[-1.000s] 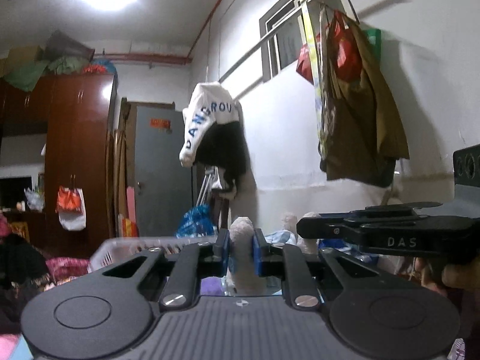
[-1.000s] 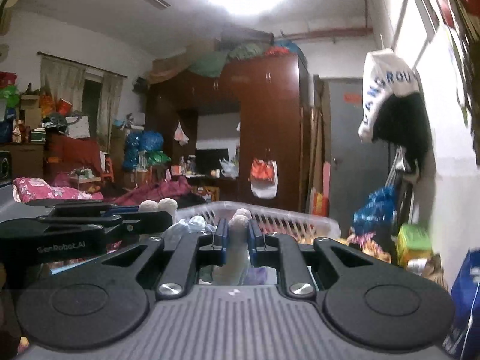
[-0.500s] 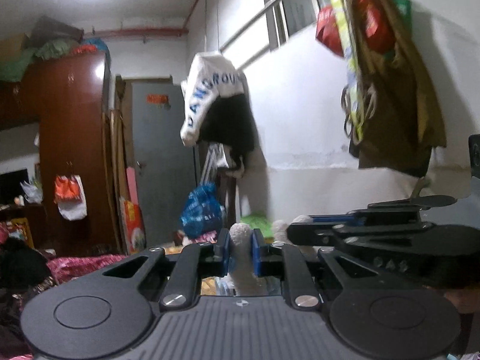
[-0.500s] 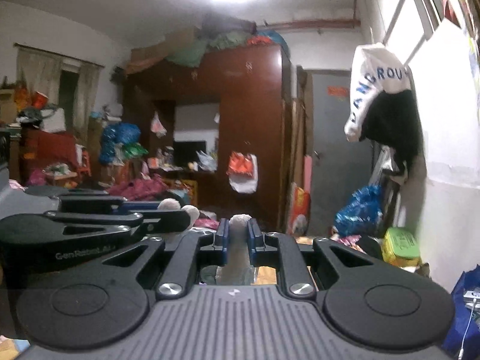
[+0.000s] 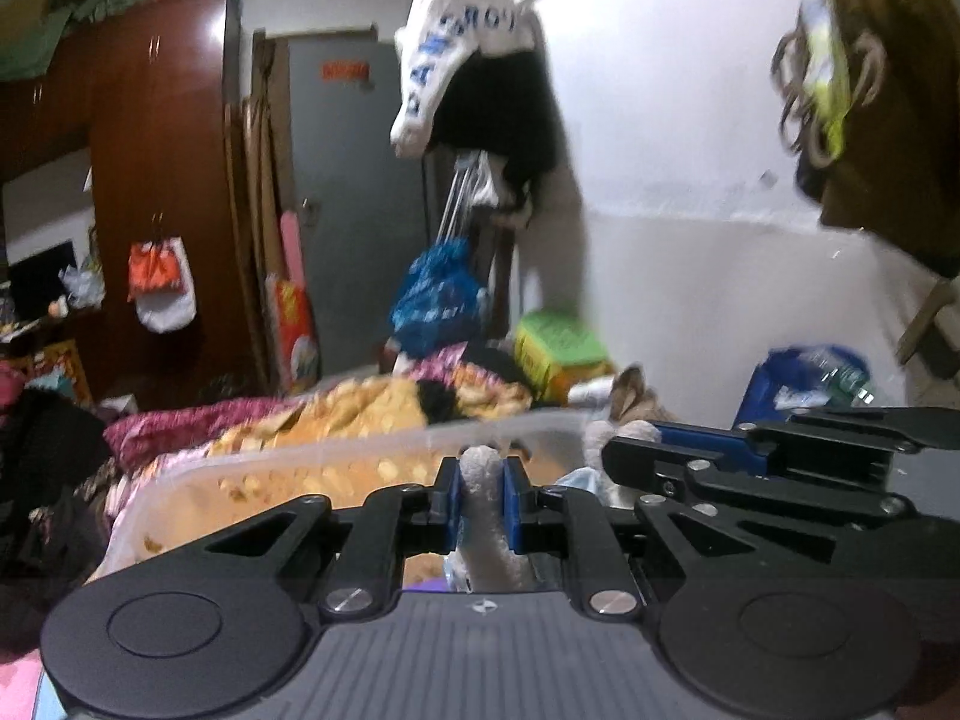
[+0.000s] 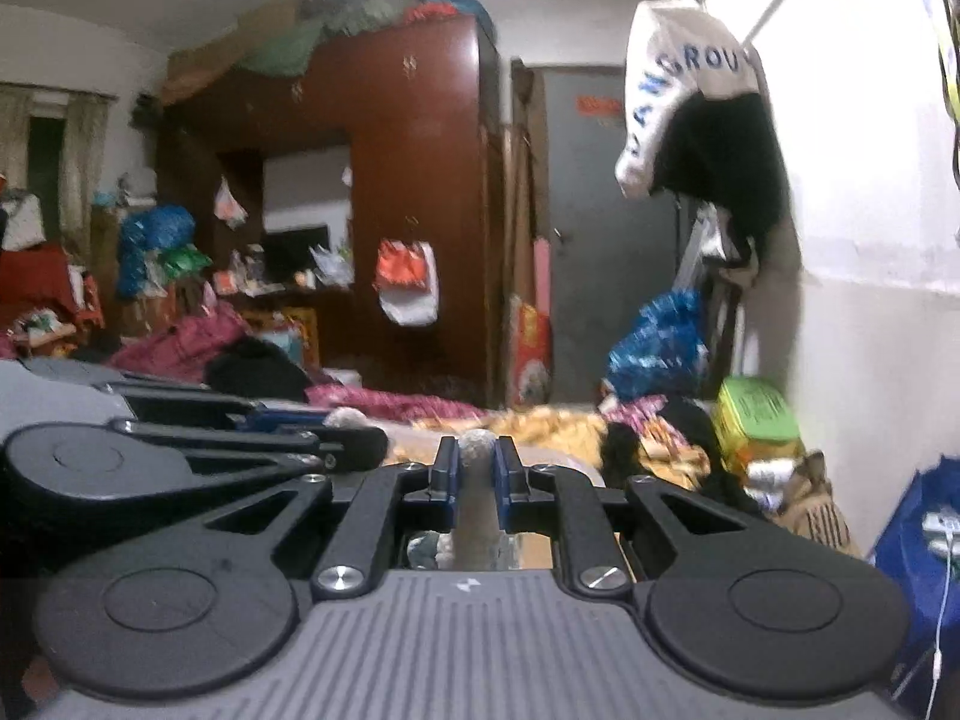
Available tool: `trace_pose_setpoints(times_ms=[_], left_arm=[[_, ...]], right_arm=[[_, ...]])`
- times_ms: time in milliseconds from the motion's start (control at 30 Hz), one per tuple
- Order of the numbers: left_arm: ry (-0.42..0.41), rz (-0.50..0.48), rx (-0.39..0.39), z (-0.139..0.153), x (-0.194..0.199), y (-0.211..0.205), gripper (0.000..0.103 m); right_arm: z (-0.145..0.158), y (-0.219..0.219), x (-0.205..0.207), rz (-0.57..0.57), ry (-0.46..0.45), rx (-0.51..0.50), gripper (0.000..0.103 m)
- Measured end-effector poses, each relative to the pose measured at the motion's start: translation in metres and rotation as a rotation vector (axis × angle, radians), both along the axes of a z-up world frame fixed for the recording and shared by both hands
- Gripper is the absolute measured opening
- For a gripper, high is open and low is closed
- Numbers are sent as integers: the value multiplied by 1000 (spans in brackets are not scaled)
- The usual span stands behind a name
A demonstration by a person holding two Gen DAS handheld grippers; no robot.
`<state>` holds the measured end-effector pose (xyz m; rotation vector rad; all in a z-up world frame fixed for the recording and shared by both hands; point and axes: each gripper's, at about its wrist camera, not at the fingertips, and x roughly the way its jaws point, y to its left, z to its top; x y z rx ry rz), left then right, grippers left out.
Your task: Organize objects
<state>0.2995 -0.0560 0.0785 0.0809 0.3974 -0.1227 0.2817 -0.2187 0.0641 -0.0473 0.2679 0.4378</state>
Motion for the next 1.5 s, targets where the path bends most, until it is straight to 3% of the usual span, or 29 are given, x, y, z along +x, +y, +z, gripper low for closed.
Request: trace_pose_setpoints(times_ms=[267, 400, 467, 533, 633, 700, 767, 833, 1000, 1133, 1267, 1367, 1500], left_arm=[[58, 28, -26, -8, 12, 6, 17], [55, 30, -72, -4, 11, 14, 21], [56, 49, -64, -2, 10, 15, 32], [57, 70, -54, 1, 7, 18, 51], [52, 84, -33, 6, -8, 23, 68], [30, 81, -19, 14, -27, 27, 74], [-3, 69, 17, 23, -53, 32, 83], [-15, 64, 35, 29, -76, 38, 84], [10, 50, -5, 27, -134, 62, 84], [38, 14, 9, -3, -180, 76, 84], [45, -4, -61, -29, -212, 91, 84], [32, -11, -112, -52, -223, 92, 84], [82, -47, -169, -79, -201, 92, 84]], right_arm=[[-2, 5, 6, -28, 87, -61, 14], [0, 2, 11, -23, 112, -26, 17], [0, -2, 13, -10, 138, -10, 29], [2, -5, 12, -22, 133, 6, 34], [7, -16, 6, -45, 103, 42, 56], [11, -28, -4, -42, 68, 106, 70], [14, -35, -14, -19, 43, 132, 93], [16, -37, -27, -5, 16, 130, 101], [9, -47, -62, 69, -1, 131, 103], [-12, -55, -88, 120, 30, 126, 103], [-32, -55, -100, 121, 92, 117, 103], [-47, -50, -102, 120, 139, 133, 103], [-60, -37, -97, 183, 186, 82, 103]])
